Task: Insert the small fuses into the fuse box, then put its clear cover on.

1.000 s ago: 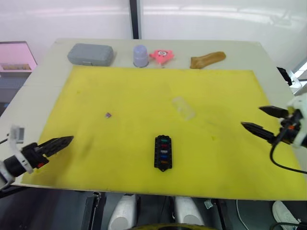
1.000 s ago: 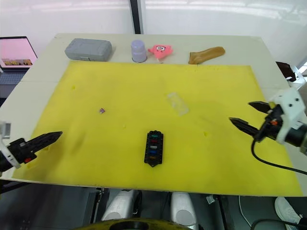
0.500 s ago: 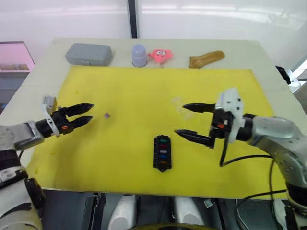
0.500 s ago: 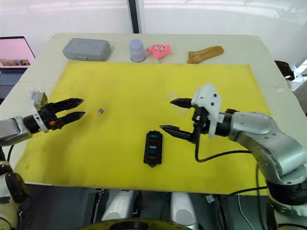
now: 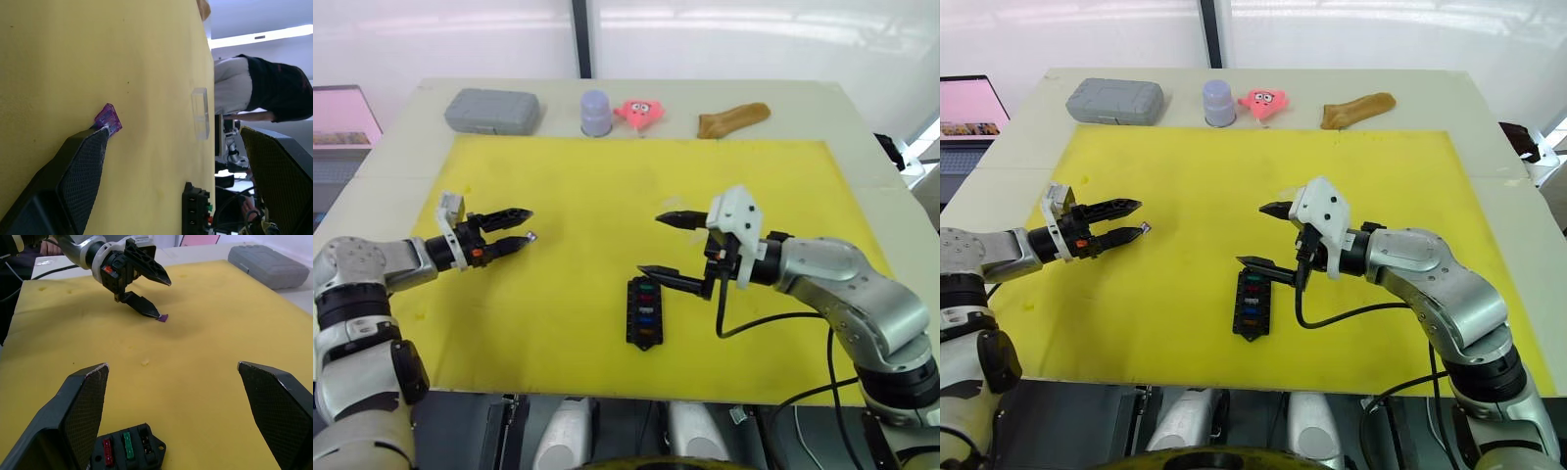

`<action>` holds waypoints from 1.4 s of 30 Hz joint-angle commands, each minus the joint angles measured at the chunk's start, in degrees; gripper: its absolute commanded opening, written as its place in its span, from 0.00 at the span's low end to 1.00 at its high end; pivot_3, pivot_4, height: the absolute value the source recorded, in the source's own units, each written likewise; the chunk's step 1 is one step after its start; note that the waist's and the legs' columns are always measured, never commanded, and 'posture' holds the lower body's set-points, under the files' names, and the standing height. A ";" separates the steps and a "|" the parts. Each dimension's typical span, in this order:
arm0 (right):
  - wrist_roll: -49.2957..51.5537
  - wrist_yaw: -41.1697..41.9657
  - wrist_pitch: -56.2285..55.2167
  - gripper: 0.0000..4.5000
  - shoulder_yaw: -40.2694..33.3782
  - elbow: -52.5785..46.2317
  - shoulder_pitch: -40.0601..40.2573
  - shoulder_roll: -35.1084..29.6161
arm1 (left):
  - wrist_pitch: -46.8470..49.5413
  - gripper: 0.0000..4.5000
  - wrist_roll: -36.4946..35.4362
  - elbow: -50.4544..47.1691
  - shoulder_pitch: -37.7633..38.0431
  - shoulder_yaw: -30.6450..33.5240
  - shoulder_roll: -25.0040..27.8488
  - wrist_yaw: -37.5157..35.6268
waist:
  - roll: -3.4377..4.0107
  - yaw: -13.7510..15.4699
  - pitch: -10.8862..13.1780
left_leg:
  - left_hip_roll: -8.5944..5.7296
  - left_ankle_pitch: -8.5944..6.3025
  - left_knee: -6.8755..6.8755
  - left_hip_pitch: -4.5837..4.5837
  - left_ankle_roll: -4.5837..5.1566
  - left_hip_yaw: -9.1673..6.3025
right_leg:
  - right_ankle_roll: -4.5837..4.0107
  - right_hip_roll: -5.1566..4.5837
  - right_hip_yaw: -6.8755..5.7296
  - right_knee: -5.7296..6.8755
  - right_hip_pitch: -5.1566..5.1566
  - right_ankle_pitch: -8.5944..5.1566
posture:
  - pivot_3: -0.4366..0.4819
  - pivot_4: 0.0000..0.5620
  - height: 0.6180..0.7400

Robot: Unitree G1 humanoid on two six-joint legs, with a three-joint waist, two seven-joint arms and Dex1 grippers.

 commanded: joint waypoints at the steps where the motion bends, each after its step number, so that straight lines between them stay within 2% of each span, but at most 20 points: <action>1: -0.72 0.43 -1.34 0.99 -0.12 -0.72 -0.87 -0.08 | -1.14 1.00 1.21 -1.13 0.72 0.41 1.22 -0.49 | 0.00 -0.03 0.00 | 0.00 0.00 0.00 0.00 0.00 0.00 | 0.00 0.00 0.00 0.01 -0.01 0.00 | 0.48 0.27 1.00; 13: -2.19 1.11 -1.72 0.99 -0.18 -0.01 -1.01 -0.18 | 0.24 1.00 1.30 -2.10 2.59 0.93 3.08 -2.46 | 0.00 -0.12 0.00 | 0.01 0.00 -0.02 0.00 0.00 0.00 | 0.00 0.00 0.03 0.05 -0.10 0.00 | 0.48 0.27 1.00; 20: -2.44 1.54 -1.52 0.99 -0.32 0.58 -1.90 -0.24 | -1.69 1.00 2.30 -1.26 2.00 0.06 0.93 -2.49 | 0.00 -0.01 0.00 | -0.02 0.00 -0.02 0.00 0.00 0.00 | 0.00 -0.02 0.03 0.06 -0.09 0.00 | 0.48 0.27 1.00; 29: -1.85 1.37 -0.39 0.99 -0.47 -0.10 -2.39 -0.22 | -8.93 1.00 5.36 4.96 -1.44 -0.04 -2.85 -3.57 | 0.02 1.32 -0.02 | -0.12 0.02 0.07 0.01 -0.03 -0.01 | 0.00 -0.13 -0.01 0.06 -0.01 0.00 | 0.48 0.27 1.00; 41: -1.81 0.25 0.61 0.99 -0.31 -1.61 -1.63 -0.03 | -9.36 1.00 7.37 6.60 -2.59 -3.65 -4.86 -8.59 | 0.00 1.80 -0.03 | -0.17 0.02 0.08 0.01 -0.04 -0.04 | 0.00 -0.17 -0.05 0.06 0.02 0.00 | 0.48 0.27 1.00; 42: -1.87 0.21 0.56 1.00 -0.25 -1.61 -1.63 -0.06 | -9.61 0.95 7.85 6.57 -2.58 -4.21 -4.97 -8.80 | 0.00 1.83 -0.03 | -0.18 0.02 0.08 0.02 -0.04 -0.05 | 0.00 -0.17 -0.06 0.06 0.04 0.00 | 0.48 0.27 1.00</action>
